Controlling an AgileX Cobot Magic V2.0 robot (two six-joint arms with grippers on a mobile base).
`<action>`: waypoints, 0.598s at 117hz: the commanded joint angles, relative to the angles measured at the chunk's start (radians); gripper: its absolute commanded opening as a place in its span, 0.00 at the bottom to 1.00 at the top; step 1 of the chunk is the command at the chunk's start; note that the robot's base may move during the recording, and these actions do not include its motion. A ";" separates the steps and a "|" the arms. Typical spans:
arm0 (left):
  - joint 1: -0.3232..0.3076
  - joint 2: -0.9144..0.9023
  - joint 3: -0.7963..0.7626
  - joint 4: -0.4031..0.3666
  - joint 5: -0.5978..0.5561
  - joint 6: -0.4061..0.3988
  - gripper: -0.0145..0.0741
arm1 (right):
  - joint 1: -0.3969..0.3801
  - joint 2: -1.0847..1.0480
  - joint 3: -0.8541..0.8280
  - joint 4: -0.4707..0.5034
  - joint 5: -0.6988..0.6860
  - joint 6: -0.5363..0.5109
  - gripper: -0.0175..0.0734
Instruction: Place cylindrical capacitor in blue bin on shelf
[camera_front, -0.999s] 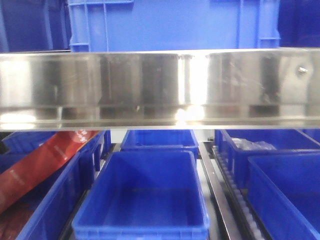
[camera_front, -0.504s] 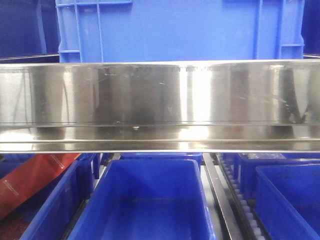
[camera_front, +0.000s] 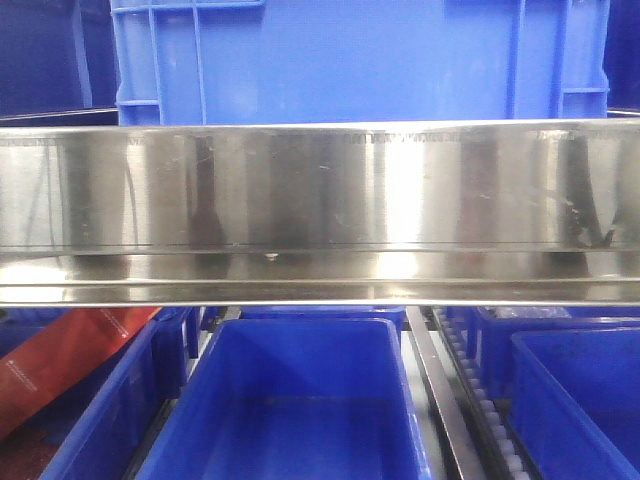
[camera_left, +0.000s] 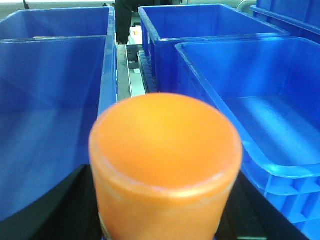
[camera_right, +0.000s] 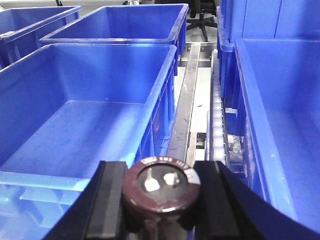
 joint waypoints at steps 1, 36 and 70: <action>-0.006 -0.004 0.000 -0.008 -0.021 0.000 0.04 | 0.001 -0.006 -0.008 -0.004 -0.026 -0.008 0.08; -0.006 -0.004 0.000 -0.008 -0.021 0.000 0.04 | 0.001 -0.006 -0.008 -0.004 -0.026 -0.008 0.08; -0.006 -0.004 0.000 -0.008 -0.028 0.000 0.04 | 0.001 -0.006 -0.008 -0.004 -0.026 -0.008 0.08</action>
